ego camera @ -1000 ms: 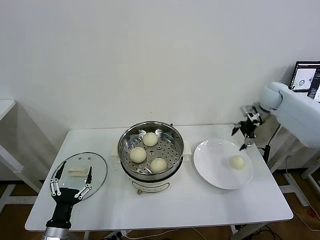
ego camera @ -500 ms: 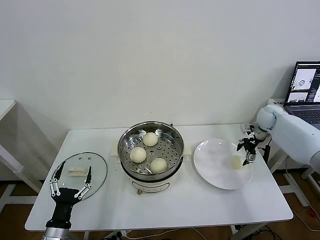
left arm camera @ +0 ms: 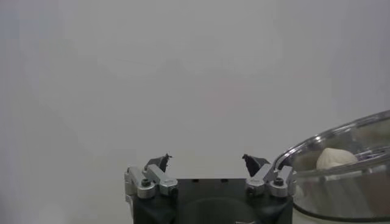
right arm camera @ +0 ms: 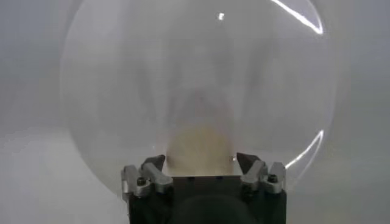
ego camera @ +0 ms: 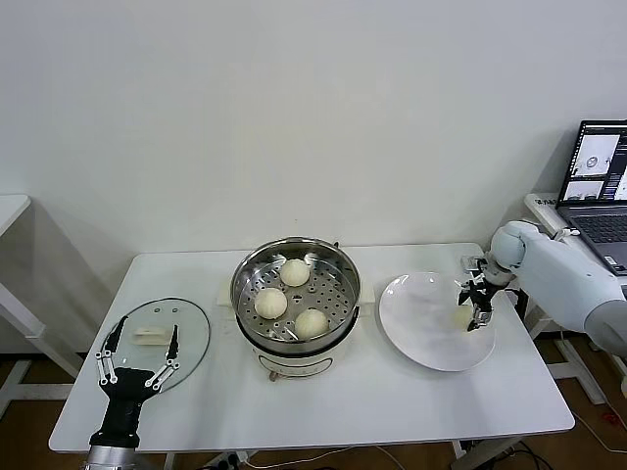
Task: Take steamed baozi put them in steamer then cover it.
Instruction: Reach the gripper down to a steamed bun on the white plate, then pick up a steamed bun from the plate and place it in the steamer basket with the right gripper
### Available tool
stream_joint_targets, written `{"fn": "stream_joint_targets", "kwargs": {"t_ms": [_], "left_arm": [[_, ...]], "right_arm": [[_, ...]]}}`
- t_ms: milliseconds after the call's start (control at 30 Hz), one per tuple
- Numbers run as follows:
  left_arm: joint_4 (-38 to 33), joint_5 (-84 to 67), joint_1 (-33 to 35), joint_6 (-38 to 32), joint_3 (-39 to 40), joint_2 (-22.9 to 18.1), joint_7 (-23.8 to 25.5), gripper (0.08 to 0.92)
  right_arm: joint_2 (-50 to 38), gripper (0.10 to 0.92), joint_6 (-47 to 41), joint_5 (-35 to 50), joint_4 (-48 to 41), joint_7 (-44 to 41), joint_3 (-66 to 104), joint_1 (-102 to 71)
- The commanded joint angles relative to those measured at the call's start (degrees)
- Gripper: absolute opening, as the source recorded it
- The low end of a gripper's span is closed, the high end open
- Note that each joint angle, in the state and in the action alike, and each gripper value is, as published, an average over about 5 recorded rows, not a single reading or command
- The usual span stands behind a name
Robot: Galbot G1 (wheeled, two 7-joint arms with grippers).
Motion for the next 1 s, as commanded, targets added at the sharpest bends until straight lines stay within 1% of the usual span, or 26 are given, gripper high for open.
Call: {"fn": "stream_joint_targets", "kwargs": {"t_ms": [33, 133, 233, 333, 467, 567, 733, 867, 1000], "left_arm": [[0.0, -0.1, -0.1, 0.1, -0.1, 0.0, -0.1, 0.823], [-0.1, -0.1, -0.2, 0.1, -0.1, 0.2, -0.1, 0.823], [-0.1, -0.1, -0.2, 0.1, -0.1, 0.4, -0.1, 0.823], [-0.2, -0.1, -0.2, 0.1, 0.0, 0.7, -0.1, 0.823], [-0.2, -0.2, -0.3, -0.1, -0.1, 1.1, -0.1, 0.823], [-0.2, -0.2, -0.3, -0.1, -0.1, 1.4, -0.1, 0.823], [-0.1, -0.2, -0.5, -0.2, 0.1, 1.5, -0.3, 0.823], [-0.1, -0.1, -0.6, -0.3, 0.4, 1.5, -0.5, 0.823], [-0.3, 0.0, -0.7, -0.3, 0.5, 1.7, -0.6, 0.823]], "right_arm": [[0.6, 0.703, 0.1, -0.6, -0.6, 0.8, 0.5, -0.6], [-0.1, 0.672, 0.1, -0.3, 0.8, -0.1, -0.1, 1.3], [-1.0, 0.657, 0.1, 0.7, 2.6, -2.9, -1.1, 5.1], [-1.8, 0.654, 0.4, 2.8, 5.0, -7.9, -2.4, 10.1], [-2.7, 0.653, 0.4, 5.7, 10.2, -15.7, -4.9, 17.0], [-2.2, 0.653, -0.3, 10.0, 14.0, -18.2, -8.4, 23.3], [0.8, 0.653, -3.7, 19.3, 19.1, -18.3, -16.3, 33.1], [4.7, 0.653, -7.4, 27.3, 23.0, -16.8, -21.9, 37.8], [9.7, 0.653, -9.3, 31.8, 25.0, -13.6, -25.3, 40.0]]}}
